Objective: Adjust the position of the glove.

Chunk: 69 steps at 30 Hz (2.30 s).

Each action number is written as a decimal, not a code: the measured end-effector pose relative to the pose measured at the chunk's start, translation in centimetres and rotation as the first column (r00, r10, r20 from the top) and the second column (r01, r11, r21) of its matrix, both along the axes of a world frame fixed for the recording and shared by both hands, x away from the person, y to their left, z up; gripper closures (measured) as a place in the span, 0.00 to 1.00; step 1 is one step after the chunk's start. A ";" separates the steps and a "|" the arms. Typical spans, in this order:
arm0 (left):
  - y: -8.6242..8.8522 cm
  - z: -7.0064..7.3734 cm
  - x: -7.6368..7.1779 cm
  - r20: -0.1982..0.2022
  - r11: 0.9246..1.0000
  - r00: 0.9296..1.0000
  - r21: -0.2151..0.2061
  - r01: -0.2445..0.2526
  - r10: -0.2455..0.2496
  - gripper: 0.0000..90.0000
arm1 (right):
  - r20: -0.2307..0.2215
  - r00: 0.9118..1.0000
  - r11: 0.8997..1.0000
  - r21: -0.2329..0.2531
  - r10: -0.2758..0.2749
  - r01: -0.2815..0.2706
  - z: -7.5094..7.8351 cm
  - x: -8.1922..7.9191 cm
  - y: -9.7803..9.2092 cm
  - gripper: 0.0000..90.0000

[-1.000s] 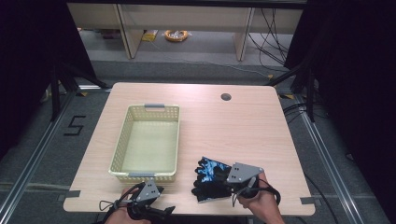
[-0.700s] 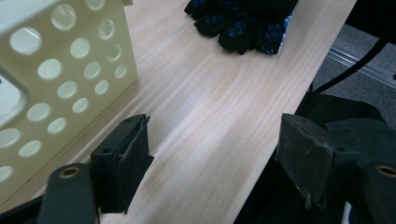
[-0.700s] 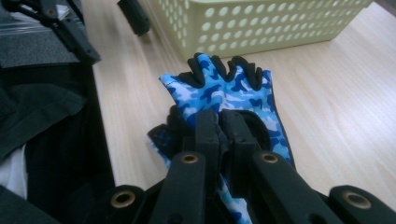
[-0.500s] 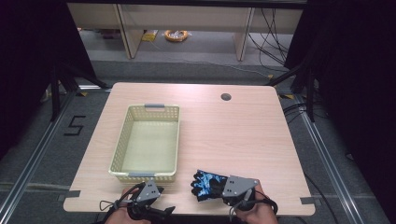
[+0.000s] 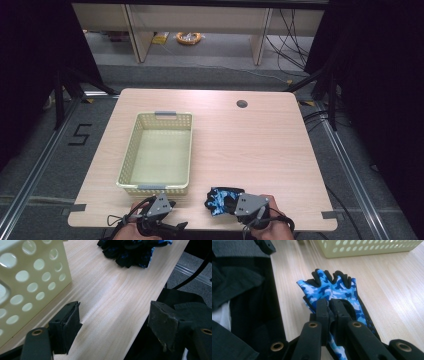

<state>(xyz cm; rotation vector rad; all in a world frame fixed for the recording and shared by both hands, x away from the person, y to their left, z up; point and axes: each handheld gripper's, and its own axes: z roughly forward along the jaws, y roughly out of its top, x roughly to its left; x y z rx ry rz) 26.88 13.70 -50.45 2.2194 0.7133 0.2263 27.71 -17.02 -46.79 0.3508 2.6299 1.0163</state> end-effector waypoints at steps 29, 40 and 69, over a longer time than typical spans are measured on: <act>-0.4 -0.3 -0.3 -0.018 1.000 1.000 -0.007 -0.008 0.008 0.29 | -0.078 0.995 0.998 -0.001 -0.068 0.068 -1.5 0.6 0.2 0.69; -0.5 -0.2 -0.1 -0.005 1.000 1.000 0.002 0.006 -0.006 0.31 | -0.332 0.817 0.811 0.201 -0.472 0.550 -0.5 0.8 -4.8 0.58; -6.4 0.5 1.9 0.073 0.991 0.990 0.057 0.119 -0.123 0.42 | -0.506 0.717 0.733 0.217 -0.480 0.644 -3.6 2.5 -6.4 0.57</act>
